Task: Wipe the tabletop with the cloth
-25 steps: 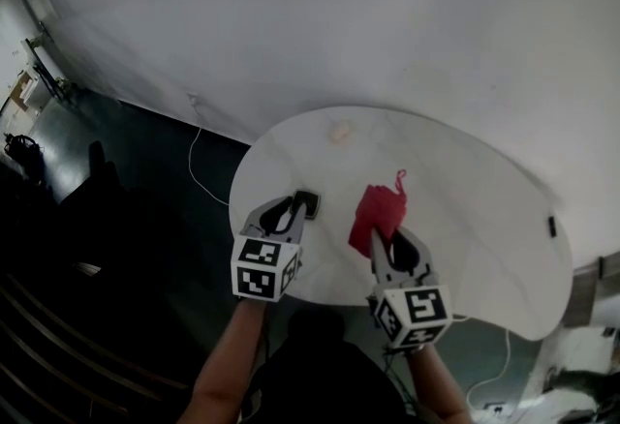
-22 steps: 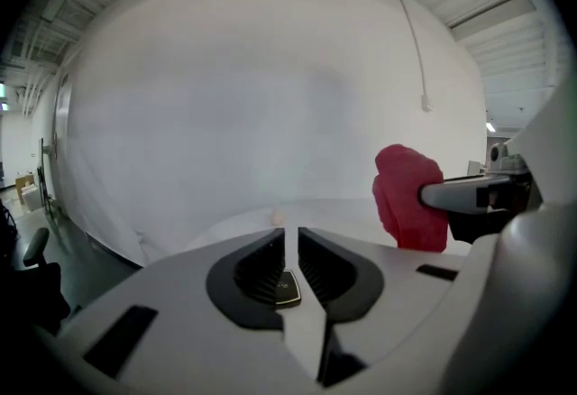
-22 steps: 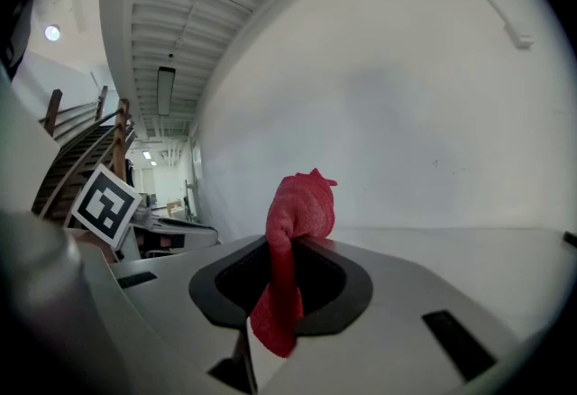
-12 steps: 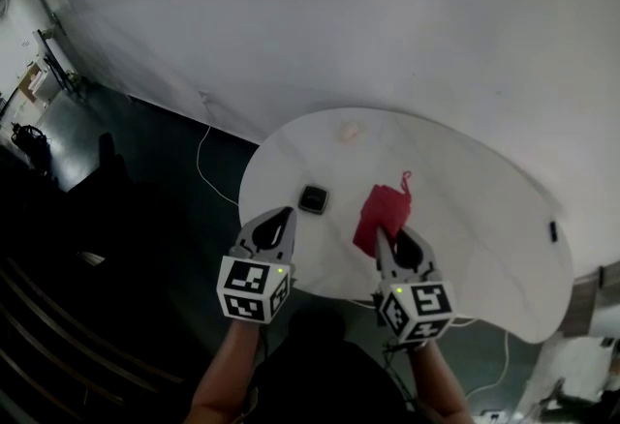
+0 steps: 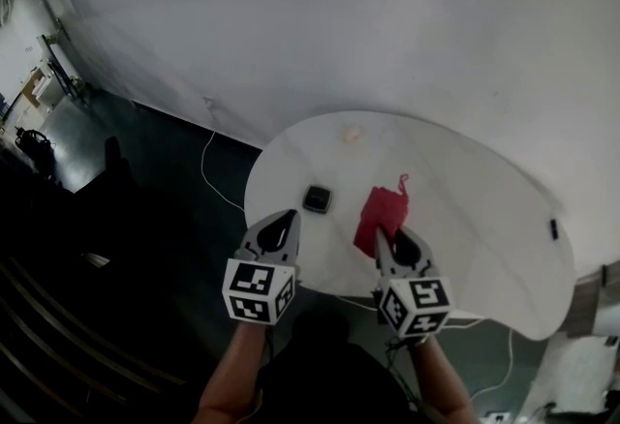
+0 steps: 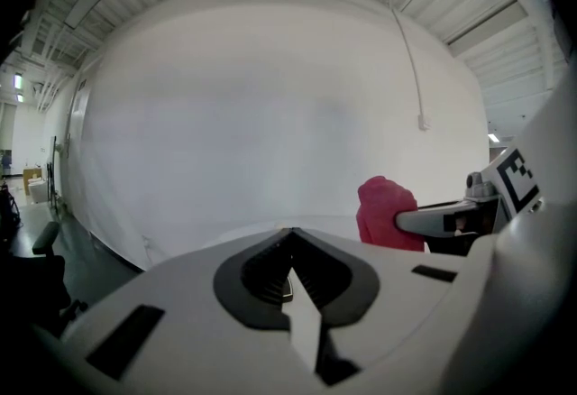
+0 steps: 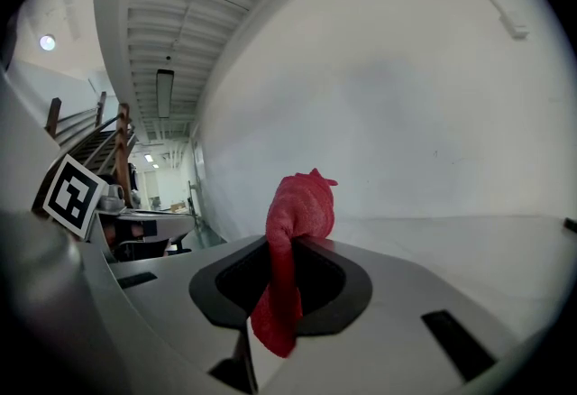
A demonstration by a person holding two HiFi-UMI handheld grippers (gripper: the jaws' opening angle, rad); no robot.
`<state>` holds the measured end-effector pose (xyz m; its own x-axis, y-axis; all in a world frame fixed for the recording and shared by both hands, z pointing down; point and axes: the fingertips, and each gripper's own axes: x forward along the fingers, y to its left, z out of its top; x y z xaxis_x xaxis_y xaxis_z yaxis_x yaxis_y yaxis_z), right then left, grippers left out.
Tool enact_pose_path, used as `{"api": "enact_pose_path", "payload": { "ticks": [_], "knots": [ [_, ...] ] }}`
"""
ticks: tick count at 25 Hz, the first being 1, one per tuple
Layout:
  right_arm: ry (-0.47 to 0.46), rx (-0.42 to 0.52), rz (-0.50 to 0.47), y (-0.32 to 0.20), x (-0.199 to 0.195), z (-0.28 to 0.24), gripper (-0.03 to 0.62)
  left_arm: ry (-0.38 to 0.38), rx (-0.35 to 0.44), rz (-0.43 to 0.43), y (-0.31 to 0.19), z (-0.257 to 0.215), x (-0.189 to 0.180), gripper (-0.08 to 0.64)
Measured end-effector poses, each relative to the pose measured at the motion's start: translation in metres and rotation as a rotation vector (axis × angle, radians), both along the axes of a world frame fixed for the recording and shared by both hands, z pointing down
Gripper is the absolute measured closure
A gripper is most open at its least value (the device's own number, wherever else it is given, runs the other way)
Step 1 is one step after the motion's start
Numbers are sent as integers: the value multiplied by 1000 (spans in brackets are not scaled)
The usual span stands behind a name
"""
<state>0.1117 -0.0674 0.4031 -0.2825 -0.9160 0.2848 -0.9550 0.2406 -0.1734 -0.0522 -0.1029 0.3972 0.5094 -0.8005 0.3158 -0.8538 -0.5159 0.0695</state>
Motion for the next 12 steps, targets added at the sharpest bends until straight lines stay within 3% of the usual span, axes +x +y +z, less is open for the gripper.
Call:
{"api": "enact_pose_path", "payload": {
  "ticks": [12],
  "knots": [
    [18,0,-16,13,-11,4,528,13,2,12,11,1,-3,557]
  ]
}}
